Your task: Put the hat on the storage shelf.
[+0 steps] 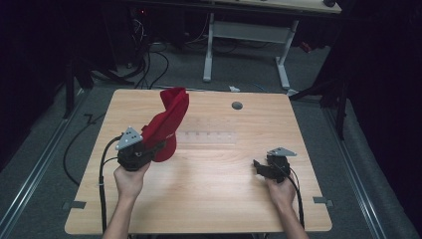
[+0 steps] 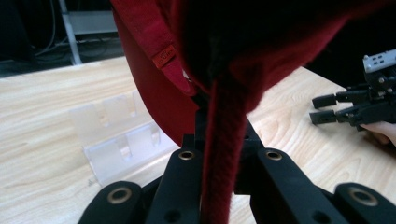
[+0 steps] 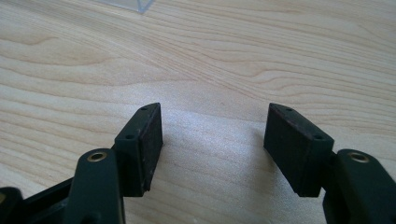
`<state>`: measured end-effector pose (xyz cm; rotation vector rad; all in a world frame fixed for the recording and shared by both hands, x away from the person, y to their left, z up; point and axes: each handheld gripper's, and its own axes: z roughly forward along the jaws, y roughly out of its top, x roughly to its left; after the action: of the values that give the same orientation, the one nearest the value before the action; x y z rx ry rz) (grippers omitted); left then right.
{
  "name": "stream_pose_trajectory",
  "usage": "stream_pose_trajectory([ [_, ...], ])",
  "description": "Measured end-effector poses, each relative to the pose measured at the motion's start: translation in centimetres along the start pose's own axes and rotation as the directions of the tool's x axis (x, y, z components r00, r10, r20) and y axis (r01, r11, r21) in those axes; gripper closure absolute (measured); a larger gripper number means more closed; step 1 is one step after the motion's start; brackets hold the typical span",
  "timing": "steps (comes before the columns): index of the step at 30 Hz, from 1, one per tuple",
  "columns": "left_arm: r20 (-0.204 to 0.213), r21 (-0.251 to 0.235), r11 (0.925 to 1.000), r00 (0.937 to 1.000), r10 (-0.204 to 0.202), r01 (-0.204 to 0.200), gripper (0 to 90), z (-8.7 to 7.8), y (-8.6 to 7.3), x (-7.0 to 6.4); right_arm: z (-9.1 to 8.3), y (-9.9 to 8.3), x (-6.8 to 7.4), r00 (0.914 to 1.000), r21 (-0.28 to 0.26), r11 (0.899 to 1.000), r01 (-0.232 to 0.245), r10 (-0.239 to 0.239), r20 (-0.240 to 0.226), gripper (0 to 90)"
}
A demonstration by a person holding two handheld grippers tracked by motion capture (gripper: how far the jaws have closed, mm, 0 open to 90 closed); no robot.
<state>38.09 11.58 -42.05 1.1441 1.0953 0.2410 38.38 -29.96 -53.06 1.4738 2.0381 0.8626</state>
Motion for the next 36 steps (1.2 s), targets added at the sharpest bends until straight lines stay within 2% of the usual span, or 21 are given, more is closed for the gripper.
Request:
stream_pose_trajectory([
  [6,-0.008,-0.01,0.9998,0.9998,-0.019,0.019,84.7,0.4,0.9,0.5,0.0,0.0,0.0,1.0,0.0,1.0,0.006,-0.006,-0.003,36.2],
  [9,-0.009,-0.017,0.9997,0.9997,-0.021,0.02,84.7,0.9,1.4,0.7,0.0,0.0,0.0,1.0,0.001,1.0,0.005,-0.005,-0.003,36.3],
  [18,-0.046,-0.037,0.999,0.9986,-0.026,0.024,84.8,2.0,2.9,1.9,0.0,0.0,0.1,1.0,0.002,1.0,0.005,-0.005,-0.004,36.0],
  [24,-0.047,-0.062,0.9975,0.9982,-0.037,0.034,84.8,2.8,3.7,2.4,0.0,0.0,0.1,1.0,0.002,1.0,0.004,-0.004,-0.004,35.9],
  [27,-0.061,-0.057,0.9982,0.9978,-0.025,0.022,84.8,3.5,3.9,2.7,0.0,0.0,0.1,0.9999,0.0,1.0,0.009,-0.009,-0.006,35.7],
  [29,-0.071,-0.058,0.9983,0.9975,-0.001,-0.004,84.7,4.2,3.9,2.9,0.0,0.0,0.1,0.9999,0.0,1.0,0.01,-0.01,-0.006,35.6],
  [36,-0.084,-0.069,0.9976,0.9964,-0.015,0.009,84.8,5.2,3.6,3.9,0.0,0.0,0.1,0.9999,0.0,1.0,0.011,-0.011,-0.007,35.6],
])
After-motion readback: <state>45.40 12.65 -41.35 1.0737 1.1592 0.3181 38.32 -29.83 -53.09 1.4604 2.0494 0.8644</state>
